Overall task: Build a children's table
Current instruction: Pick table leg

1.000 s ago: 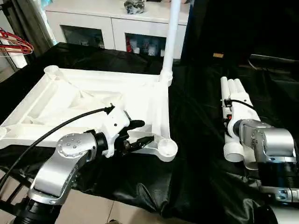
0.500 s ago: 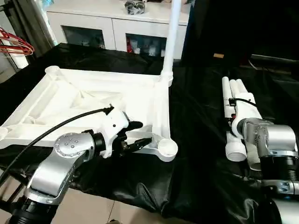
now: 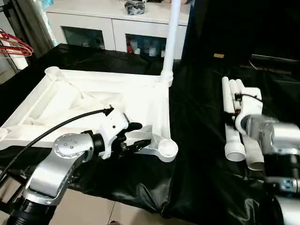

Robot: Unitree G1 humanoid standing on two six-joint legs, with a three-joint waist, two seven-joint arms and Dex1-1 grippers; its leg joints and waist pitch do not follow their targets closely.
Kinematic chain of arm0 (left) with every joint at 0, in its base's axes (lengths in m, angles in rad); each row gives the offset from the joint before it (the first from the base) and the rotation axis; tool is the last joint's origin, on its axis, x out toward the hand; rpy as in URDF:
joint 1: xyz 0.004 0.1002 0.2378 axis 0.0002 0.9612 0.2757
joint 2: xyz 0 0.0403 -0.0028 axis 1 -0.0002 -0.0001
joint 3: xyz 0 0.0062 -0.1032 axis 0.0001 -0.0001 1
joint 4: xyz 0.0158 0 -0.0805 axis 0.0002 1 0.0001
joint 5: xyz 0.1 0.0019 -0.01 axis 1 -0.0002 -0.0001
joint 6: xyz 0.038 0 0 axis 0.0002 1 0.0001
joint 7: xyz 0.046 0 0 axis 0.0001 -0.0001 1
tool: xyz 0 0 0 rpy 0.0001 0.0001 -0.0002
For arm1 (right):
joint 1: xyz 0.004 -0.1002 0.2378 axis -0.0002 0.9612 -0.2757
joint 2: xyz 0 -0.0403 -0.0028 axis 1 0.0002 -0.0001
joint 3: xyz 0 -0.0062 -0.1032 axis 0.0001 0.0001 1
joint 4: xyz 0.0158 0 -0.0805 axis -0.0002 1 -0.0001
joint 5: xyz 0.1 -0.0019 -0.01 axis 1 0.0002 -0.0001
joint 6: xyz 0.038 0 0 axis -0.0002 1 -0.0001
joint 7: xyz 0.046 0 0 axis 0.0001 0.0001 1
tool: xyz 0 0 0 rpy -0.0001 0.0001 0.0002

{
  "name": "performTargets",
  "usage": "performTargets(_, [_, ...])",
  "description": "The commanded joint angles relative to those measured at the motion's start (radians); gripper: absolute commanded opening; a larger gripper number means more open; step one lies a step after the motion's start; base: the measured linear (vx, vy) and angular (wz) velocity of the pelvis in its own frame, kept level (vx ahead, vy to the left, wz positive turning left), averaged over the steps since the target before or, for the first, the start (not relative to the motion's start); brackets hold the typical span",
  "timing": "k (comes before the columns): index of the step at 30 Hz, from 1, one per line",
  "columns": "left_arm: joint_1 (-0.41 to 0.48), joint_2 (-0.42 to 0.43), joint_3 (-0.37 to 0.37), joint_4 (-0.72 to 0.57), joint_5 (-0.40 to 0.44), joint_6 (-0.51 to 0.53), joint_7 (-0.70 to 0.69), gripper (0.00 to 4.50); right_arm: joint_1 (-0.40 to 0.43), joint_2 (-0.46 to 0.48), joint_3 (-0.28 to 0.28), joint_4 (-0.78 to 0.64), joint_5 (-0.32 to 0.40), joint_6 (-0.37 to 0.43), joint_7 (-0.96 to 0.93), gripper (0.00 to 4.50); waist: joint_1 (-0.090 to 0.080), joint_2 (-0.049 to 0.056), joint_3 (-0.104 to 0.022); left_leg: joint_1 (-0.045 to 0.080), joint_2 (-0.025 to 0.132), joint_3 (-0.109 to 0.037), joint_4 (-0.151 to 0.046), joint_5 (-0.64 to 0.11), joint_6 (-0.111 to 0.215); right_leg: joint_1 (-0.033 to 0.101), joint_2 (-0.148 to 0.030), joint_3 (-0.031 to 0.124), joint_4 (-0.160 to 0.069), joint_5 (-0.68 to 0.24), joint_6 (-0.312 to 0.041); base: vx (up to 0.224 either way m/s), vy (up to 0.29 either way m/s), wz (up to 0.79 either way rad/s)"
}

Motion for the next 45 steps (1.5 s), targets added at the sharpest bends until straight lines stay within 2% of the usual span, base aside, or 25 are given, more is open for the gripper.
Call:
performTargets(1, [-0.013,0.008,-0.013,-0.003,-0.008,0.004,-0.007,2.95,-0.002,-0.008,0.004,0.025,0.012,0.012,0.009,2.96,0.0,0.008,-0.07,0.021,0.046,-0.019,-0.06,-0.136,-0.027,0.053,-0.076,0.057,-0.075,-0.111,-0.189,0.0,0.0,0.0])
performTargets(7, [-0.016,0.011,-0.015,-0.003,-0.014,0.008,-0.011,2.95,-0.01,0.002,-0.015,0.061,0.022,0.006,0.003,2.96,0.001,0.007,-0.071,0.021,0.046,-0.019,-0.059,-0.127,-0.021,0.054,-0.076,0.056,-0.074,-0.106,-0.195,0.0,0.0,0.0])
performTargets(9, [-0.014,0.014,-0.013,-0.011,-0.03,0.026,-0.023,3.22,-0.014,0.003,-0.02,0.08,0.022,-0.004,-0.002,2.97,0.002,0.005,-0.071,0.021,0.046,-0.018,-0.059,-0.125,-0.02,0.053,-0.076,0.056,-0.074,-0.106,-0.194,0.0,0.0,0.0])
performTargets(13, [-0.013,0.017,-0.013,-0.015,-0.027,0.027,-0.02,3.43,-0.029,0.003,-0.034,0.113,0.03,-0.01,-0.003,2.97,0.001,0.004,-0.069,0.022,0.046,-0.018,-0.06,-0.138,-0.023,0.053,-0.076,0.055,-0.075,-0.134,-0.193,0.0,0.0,0.0])
performTargets(15, [-0.01,0.02,-0.012,-0.016,-0.027,0.026,-0.021,3.75,-0.036,0.014,-0.058,0.112,0.058,-0.014,0.005,2.97,0.002,0.002,-0.069,0.021,0.046,-0.019,-0.06,-0.145,-0.022,0.053,-0.077,0.055,-0.077,-0.152,-0.184,0.0,0.0,0.0])
performTargets(17, [-0.007,0.027,-0.01,-0.022,-0.034,0.031,-0.024,3.82,-0.044,0.023,-0.078,0.105,0.09,-0.002,0.019,2.97,0.002,0.004,-0.069,0.022,0.046,-0.019,-0.06,-0.145,-0.022,0.052,-0.078,0.056,-0.078,-0.158,-0.181,0.0,0.0,0.0])
performTargets(19, [-0.006,0.03,-0.008,-0.026,-0.04,0.038,-0.026,4.11,-0.048,0.025,-0.082,0.103,0.103,0.002,0.031,2.97,0.002,0.004,-0.07,0.021,0.047,-0.019,-0.06,-0.141,-0.02,0.052,-0.077,0.055,-0.076,-0.147,-0.183,0.0,0.0,0.0])
performTargets(22, [-0.006,0.033,-0.009,-0.027,-0.038,0.04,-0.029,4.23,-0.051,0.025,-0.076,0.104,0.103,-0.003,0.04,2.97,0.003,0.006,-0.07,0.021,0.046,-0.019,-0.06,-0.133,-0.02,0.051,-0.076,0.054,-0.075,-0.136,-0.189,0.0,0.0,0.0])
performTargets(23, [-0.008,0.035,-0.01,-0.026,-0.037,0.04,-0.03,4.4,-0.051,0.022,-0.066,0.104,0.096,-0.011,0.042,2.97,0.003,0.006,-0.071,0.022,0.046,-0.018,-0.059,-0.132,-0.02,0.051,-0.076,0.054,-0.075,-0.134,-0.189,0.0,0.0,0.0])
performTargets(24, [-0.009,0.035,-0.01,-0.025,-0.036,0.039,-0.03,4.5,-0.05,0.021,-0.062,0.102,0.093,-0.016,0.043,3.14,0.004,0.006,-0.071,0.021,0.046,-0.019,-0.059,-0.13,-0.021,0.051,-0.076,0.054,-0.074,-0.132,-0.189,0.0,0.0,0.0])
performTargets(27, [-0.012,0.038,-0.013,-0.022,-0.038,0.035,-0.028,4.5,-0.044,0.012,-0.057,0.088,0.092,-0.041,0.04,3.24,0.004,0.007,-0.071,0.022,0.046,-0.018,-0.059,-0.137,-0.024,0.051,-0.077,0.054,-0.076,-0.143,-0.188,0.0,0.0,0.0])
performTargets(28, [-0.012,0.038,-0.013,-0.022,-0.038,0.035,-0.028,4.5,-0.044,0.011,-0.057,0.088,0.092,-0.041,0.04,3.34,0.004,0.009,-0.07,0.022,0.046,-0.019,-0.059,-0.139,-0.025,0.051,-0.078,0.055,-0.076,-0.145,-0.188,0.0,0.0,0.0])
performTargets(30, [-0.011,0.039,-0.016,-0.021,-0.039,0.035,-0.027,4.5,-0.044,0.0,-0.054,0.084,0.09,-0.042,0.035,3.56,0.004,0.007,-0.071,0.021,0.045,-0.018,-0.059,-0.135,-0.026,0.052,-0.076,0.055,-0.076,-0.135,-0.187,0.0,0.0,0.0])
performTargets(31, [-0.011,0.039,-0.017,-0.022,-0.038,0.035,-0.026,4.5,-0.045,-0.002,-0.055,0.08,0.092,-0.038,0.033,3.65,0.004,0.01,-0.071,0.021,0.045,-0.019,-0.059,-0.134,-0.025,0.052,-0.075,0.054,-0.075,-0.133,-0.187,0.0,0.0,0.0])
performTargets(38, [-0.013,0.044,-0.021,-0.018,-0.037,0.029,-0.028,4.5,-0.05,-0.004,-0.061,0.067,0.085,-0.009,0.0,4.21,0.003,0.009,-0.07,0.022,0.045,-0.019,-0.06,-0.141,-0.025,0.051,-0.075,0.054,-0.076,-0.139,-0.187,0.0,0.0,0.0])
performTargets(41, [-0.015,0.045,-0.023,-0.018,-0.037,0.027,-0.031,4.5,-0.053,-0.007,-0.067,0.094,0.086,0.007,-0.014,4.21,0.003,0.008,-0.071,0.022,0.045,-0.019,-0.059,-0.136,-0.028,0.052,-0.075,0.054,-0.075,-0.134,-0.187,0.0,0.0,0.0])
performTargets(45, [-0.013,0.045,-0.026,-0.02,-0.037,0.026,-0.031,4.5,-0.046,-0.008,-0.048,0.134,0.097,0.052,0.016,4.21,0.003,0.007,-0.072,0.021,0.044,-0.018,-0.058,-0.135,-0.025,0.053,-0.076,0.054,-0.076,-0.137,-0.189,0.0,0.0,0.0])
